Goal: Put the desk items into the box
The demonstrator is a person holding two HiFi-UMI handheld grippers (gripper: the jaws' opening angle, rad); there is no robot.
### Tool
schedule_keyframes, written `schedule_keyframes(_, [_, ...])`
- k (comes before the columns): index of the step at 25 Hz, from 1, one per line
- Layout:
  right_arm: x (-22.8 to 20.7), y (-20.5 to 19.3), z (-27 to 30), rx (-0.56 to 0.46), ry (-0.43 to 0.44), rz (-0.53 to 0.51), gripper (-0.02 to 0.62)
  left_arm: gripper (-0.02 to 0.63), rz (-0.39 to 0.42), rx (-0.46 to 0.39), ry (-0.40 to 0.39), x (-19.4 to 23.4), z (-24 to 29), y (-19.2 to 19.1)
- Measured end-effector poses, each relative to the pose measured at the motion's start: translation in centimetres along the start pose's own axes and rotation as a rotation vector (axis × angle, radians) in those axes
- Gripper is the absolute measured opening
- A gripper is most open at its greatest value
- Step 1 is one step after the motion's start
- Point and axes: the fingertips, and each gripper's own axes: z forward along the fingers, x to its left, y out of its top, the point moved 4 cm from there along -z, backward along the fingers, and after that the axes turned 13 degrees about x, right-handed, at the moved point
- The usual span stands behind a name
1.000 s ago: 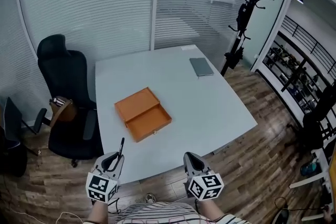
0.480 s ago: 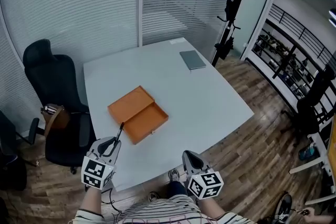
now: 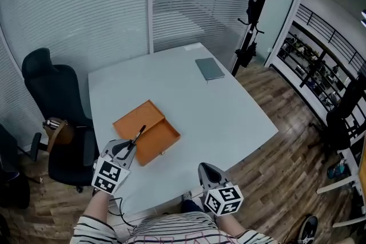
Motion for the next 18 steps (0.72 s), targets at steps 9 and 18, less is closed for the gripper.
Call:
schedule_keyframes(9, [-3.9,2.3,2.2,-0.005,0.005,0.002,0.026,0.067,0.066,0.046,-0.009,1.1,5.7,3.6])
schedule_keyframes(18, [-7.0,3.7,3.9,-0.004,0.009,0.004,0.026,0.067,0.092,0.153,-0.047,0.9,11.9,3.6])
